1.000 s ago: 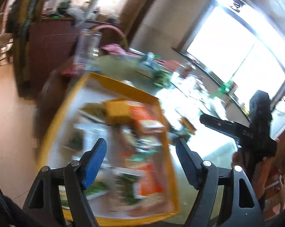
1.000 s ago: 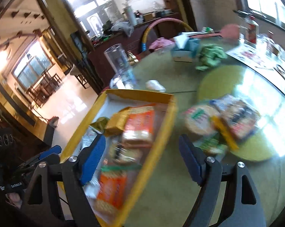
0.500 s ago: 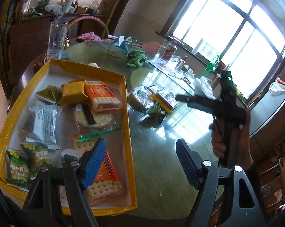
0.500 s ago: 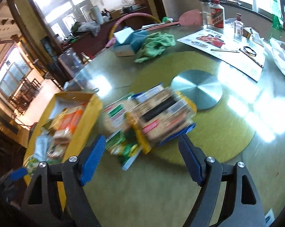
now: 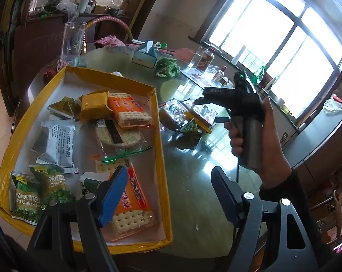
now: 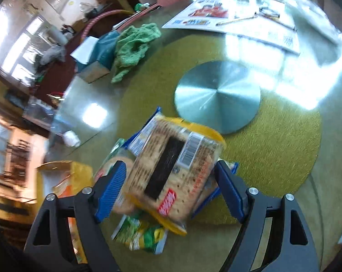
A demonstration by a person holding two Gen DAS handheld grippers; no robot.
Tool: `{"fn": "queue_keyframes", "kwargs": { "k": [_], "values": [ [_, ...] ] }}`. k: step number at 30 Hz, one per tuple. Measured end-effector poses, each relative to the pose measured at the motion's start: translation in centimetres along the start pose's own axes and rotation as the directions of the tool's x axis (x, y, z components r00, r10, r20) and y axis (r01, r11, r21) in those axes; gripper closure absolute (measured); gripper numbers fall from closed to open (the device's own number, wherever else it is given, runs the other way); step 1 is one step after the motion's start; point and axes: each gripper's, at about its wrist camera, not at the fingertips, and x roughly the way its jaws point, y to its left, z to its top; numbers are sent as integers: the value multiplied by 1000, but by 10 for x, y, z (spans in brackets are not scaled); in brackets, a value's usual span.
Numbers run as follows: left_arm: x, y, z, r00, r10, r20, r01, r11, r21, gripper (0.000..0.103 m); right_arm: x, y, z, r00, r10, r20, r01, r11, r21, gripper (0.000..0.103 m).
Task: Organize snacks
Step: 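Grasp the barcoded cracker pack with the right gripper while the left gripper grasps a green packet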
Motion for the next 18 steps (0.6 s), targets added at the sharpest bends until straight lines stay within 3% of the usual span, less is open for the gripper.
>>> {"fn": "queue_keyframes", "kwargs": {
  "k": [5, 8, 13, 18],
  "values": [
    [0, 2, -2, 1000, -13, -9, 12, 1000, -6, 27, 13, 24, 0, 984, -176, 17, 177, 979, -99, 18],
    [0, 1, -2, 1000, -28, -11, 28, 1000, -7, 27, 13, 24, -4, 977, -211, 43, 215, 966, -145, 23],
    [3, -6, -2, 999, -42, -14, 42, 999, 4, 27, -9, 3, -24, 982, -178, 63, 186, 967, -171, 31],
    [15, -19, -3, 998, -53, -46, 54, 998, 15, 27, -47, -36, -74, 992, -90, 89, 103, 983, -154, 33]
  ]
}}
